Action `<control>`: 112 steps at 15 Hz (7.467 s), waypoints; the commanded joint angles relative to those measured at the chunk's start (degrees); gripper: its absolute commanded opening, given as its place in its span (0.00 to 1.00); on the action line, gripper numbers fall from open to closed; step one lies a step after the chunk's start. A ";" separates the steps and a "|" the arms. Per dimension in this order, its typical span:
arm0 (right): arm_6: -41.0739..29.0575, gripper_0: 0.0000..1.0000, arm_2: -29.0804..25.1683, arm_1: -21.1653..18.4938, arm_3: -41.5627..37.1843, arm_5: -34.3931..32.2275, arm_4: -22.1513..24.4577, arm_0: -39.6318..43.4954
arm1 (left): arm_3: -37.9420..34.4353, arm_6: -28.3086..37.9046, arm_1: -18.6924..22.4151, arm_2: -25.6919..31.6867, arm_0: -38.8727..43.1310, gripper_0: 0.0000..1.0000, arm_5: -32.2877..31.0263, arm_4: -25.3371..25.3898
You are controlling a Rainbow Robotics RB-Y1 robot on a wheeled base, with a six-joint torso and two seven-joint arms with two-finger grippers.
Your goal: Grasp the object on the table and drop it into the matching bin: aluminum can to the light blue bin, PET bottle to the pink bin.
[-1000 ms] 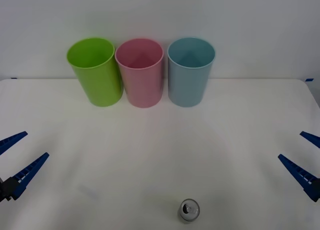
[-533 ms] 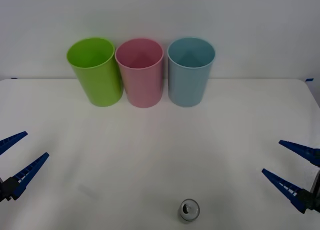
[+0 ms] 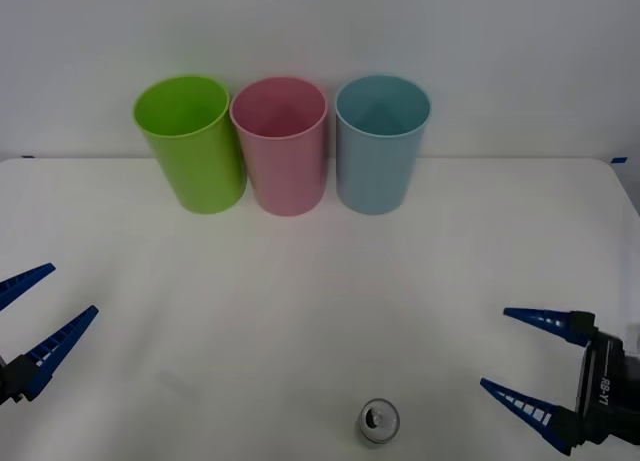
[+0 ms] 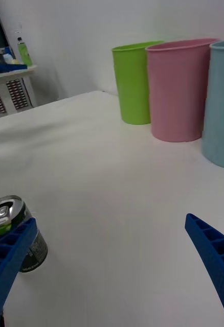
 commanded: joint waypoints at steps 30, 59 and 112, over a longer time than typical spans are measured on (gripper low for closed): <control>21.27 1.00 23.55 4.30 12.39 1.48 10.99 -10.10 | 0.00 0.00 0.00 0.00 0.00 1.00 0.00 0.00; 24.96 0.00 28.12 6.23 12.30 8.42 10.12 -10.19 | 0.00 0.00 0.00 0.00 0.00 1.00 0.00 0.00; -23.91 0.00 0.00 26.80 21.62 45.69 40.09 -57.91 | 0.00 0.00 0.00 0.00 0.00 1.00 0.00 0.00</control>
